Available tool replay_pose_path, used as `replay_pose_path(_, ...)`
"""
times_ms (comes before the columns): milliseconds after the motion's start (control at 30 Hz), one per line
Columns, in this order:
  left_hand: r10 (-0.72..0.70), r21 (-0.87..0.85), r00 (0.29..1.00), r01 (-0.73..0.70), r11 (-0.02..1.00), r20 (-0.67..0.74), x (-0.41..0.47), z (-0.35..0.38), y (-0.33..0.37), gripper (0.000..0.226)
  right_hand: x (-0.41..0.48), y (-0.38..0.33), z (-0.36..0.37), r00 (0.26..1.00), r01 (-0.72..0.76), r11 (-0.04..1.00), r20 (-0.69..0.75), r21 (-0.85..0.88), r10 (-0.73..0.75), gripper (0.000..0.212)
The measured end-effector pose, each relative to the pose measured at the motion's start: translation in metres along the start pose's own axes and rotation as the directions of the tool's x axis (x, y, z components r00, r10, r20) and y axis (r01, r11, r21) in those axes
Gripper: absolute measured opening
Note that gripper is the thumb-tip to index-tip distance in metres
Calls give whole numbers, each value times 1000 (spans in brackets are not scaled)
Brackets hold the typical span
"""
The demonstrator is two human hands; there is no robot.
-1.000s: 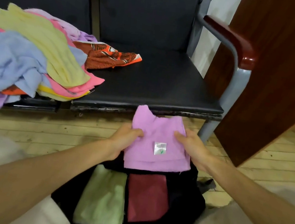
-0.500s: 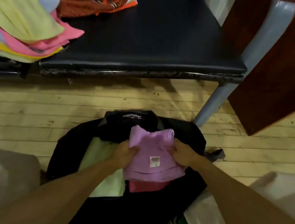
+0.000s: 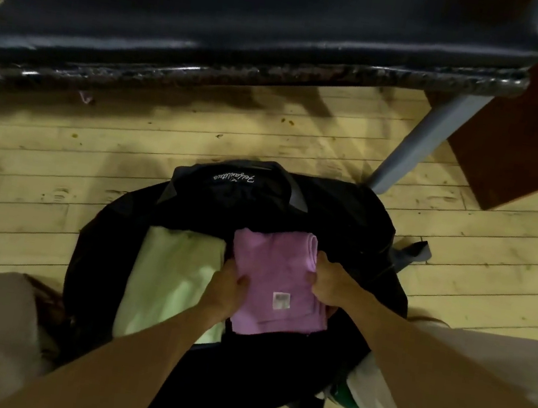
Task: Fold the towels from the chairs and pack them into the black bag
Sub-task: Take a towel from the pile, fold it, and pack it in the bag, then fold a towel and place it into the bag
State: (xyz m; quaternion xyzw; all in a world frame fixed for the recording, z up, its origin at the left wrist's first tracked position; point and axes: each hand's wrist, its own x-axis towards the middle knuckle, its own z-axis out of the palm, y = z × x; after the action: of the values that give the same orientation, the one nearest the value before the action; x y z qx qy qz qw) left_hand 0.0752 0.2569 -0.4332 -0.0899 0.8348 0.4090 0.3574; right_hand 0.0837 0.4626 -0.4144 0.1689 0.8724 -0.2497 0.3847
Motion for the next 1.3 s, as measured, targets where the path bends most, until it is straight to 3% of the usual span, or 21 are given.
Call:
replay_pose_path(200, -66, 22, 995, 64, 998, 80, -1, -15, 1, 35, -6, -13, -8, 996, -79, 993, -34, -84, 77, 46)
replay_pose_path(333, -56, 99, 984, 40, 994, 171, -12, -47, 26, 1, -27, -30, -32, 994, -88, 995, -67, -35, 86, 42)
replay_pose_path(400, -38, 66, 982, 26, 997, 186, -24, -66, 45, 12, -41, -42, -47, 998, -48, 999, -32, 12, 48, 29)
replay_pose_path(500, 48, 99, 979, -69, 993, 200, -46, -94, 73, 23, -67, -69, -74, 999, 26, 998, 21, 53, -28, 27)
replay_pose_path(633, 241, 107, 954, -263, 959, 180, -89, -141, 114, 18, -108, -127, -107, 985, 169, 975, -4, 144, -170, 24)
replay_pose_path(800, 499, 55, 866, -497, 866, -22, -151, -227, 151, 25, -154, -207, -152, 916, 394, 911, -128, 119, -379, 23)
replay_pose_path(933, 571, 70, 789, -572, 818, -227, -185, -302, 154, 25, -195, -270, -182, 821, 537, 830, -316, 147, -475, 17)
replay_pose_path(1067, 551, 54, 732, -582, 812, -401, -207, -359, 136, 21, -212, -325, -186, 711, 663, 737, -417, 129, -566, 17)
replay_pose_path(1200, 476, 27, 629, -586, 810, -615, -207, -392, 112, 26, -201, -379, -171, 626, 747, 652, -471, 130, -622, 17)
replay_pose_path(1300, 397, -88, 631, -596, 798, -667, -200, -408, 98, 20, -184, -413, -152, 596, 767, 629, -502, 125, -627, 21)
